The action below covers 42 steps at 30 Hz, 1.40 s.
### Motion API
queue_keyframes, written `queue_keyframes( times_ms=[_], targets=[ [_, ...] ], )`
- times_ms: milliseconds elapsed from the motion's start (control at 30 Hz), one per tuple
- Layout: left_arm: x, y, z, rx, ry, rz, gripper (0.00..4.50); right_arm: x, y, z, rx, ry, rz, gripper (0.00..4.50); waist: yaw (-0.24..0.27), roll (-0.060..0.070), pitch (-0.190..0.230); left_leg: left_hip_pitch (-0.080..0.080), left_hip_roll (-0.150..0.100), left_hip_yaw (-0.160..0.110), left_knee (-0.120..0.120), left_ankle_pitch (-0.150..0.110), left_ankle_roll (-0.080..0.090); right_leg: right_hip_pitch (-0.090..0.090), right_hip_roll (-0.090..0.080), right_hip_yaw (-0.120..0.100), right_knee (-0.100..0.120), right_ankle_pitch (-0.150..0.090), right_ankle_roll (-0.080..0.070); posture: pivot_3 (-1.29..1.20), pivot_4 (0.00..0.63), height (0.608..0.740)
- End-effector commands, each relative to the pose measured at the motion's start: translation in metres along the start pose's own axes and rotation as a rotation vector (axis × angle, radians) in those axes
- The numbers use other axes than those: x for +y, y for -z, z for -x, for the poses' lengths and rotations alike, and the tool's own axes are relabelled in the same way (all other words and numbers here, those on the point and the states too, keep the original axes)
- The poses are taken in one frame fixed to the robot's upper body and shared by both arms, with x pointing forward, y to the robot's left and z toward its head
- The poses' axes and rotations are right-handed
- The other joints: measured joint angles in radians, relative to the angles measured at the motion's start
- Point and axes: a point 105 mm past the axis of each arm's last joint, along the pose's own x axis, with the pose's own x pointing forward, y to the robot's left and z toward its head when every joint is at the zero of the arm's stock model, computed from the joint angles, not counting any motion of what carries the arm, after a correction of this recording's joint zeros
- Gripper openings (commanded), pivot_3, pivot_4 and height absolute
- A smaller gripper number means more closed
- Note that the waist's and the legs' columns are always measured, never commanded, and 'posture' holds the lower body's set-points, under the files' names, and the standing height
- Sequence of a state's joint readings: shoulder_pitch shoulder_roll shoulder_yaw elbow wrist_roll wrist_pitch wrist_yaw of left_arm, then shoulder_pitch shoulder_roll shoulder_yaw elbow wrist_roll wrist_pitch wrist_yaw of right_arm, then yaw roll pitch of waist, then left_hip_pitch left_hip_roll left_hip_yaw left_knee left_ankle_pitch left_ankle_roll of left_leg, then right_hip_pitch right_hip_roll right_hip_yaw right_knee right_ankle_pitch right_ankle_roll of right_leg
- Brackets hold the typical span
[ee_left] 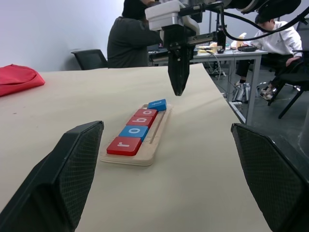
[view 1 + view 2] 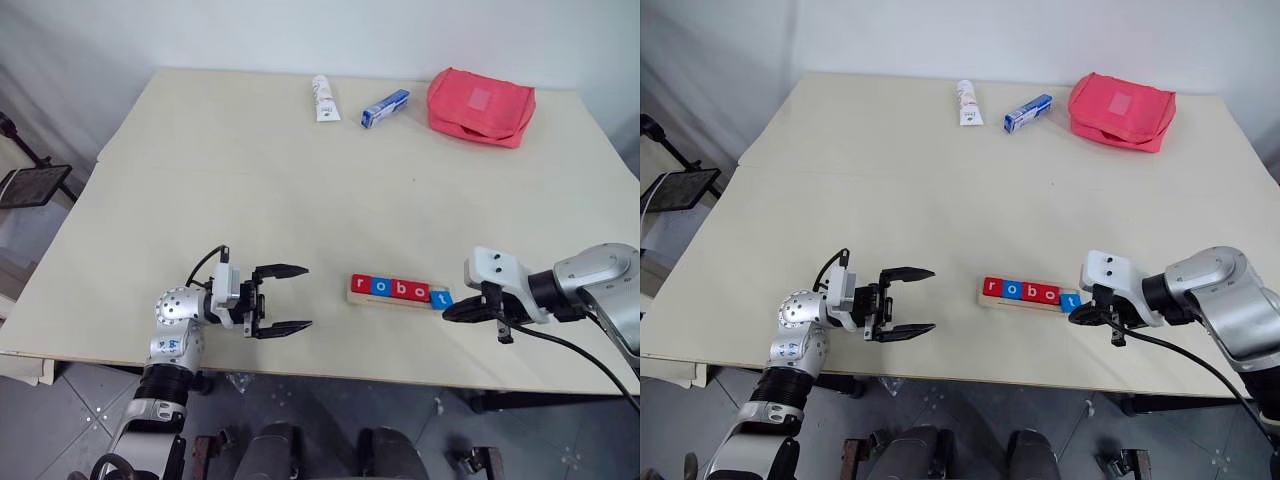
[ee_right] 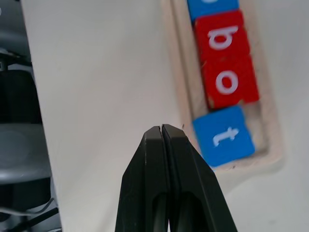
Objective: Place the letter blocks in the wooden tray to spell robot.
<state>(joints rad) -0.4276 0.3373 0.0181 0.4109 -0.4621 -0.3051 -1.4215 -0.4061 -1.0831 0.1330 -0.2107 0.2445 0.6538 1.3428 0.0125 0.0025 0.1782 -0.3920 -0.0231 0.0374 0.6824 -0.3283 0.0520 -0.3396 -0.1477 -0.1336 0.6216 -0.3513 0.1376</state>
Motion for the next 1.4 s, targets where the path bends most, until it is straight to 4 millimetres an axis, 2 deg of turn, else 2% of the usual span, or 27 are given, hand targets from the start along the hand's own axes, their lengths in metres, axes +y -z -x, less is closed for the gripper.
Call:
queue_keyframes(
  times_ms=[33,433,867,1067,1267,1400],
  targets=[
    [-0.001,-0.002,0.000,0.004,0.013,-0.014,4.50,-0.004,0.006,0.003,0.013,0.009,0.006,0.04,0.000,0.000,0.000,0.000,0.000,0.000,0.000,0.000,0.000,0.000,0.000,0.000,0.000,0.000,0.000,0.00,0.150,0.740],
    [-0.002,-0.003,0.002,0.008,0.002,-0.018,4.50,-0.020,0.003,-0.008,-0.009,0.051,0.014,0.04,0.000,0.000,0.000,0.000,0.000,0.000,0.000,0.000,0.000,0.000,0.000,0.000,0.000,0.000,0.000,0.00,0.150,0.740],
    [0.001,-0.002,-0.003,0.001,0.007,-0.018,4.50,-0.022,0.002,-0.010,-0.019,0.092,0.006,0.04,0.004,0.000,0.000,0.000,0.000,0.000,0.000,0.000,0.000,0.000,0.000,0.000,0.000,0.000,0.000,0.00,0.150,0.740],
    [0.003,-0.001,-0.004,0.000,0.010,-0.018,4.50,-0.020,-0.003,-0.006,-0.031,0.098,0.013,0.04,0.008,0.000,0.000,0.000,0.000,0.000,0.000,0.000,0.000,0.000,0.000,0.000,0.000,0.000,0.000,0.00,0.150,0.740],
    [0.004,-0.001,-0.003,0.004,0.010,-0.019,4.50,-0.014,-0.016,0.012,-0.080,0.125,0.022,0.04,0.010,0.000,0.000,0.000,0.000,0.000,0.000,0.000,0.000,0.000,0.000,0.000,0.000,0.000,0.000,0.00,0.150,0.740],
    [0.006,0.000,-0.001,0.008,0.007,-0.018,4.50,-0.011,-0.007,0.018,-0.061,0.142,0.004,0.04,0.013,0.000,0.000,0.000,0.000,0.000,0.000,0.000,0.000,0.000,0.000,0.000,0.000,0.000,0.000,0.00,0.150,0.740]
  ],
)
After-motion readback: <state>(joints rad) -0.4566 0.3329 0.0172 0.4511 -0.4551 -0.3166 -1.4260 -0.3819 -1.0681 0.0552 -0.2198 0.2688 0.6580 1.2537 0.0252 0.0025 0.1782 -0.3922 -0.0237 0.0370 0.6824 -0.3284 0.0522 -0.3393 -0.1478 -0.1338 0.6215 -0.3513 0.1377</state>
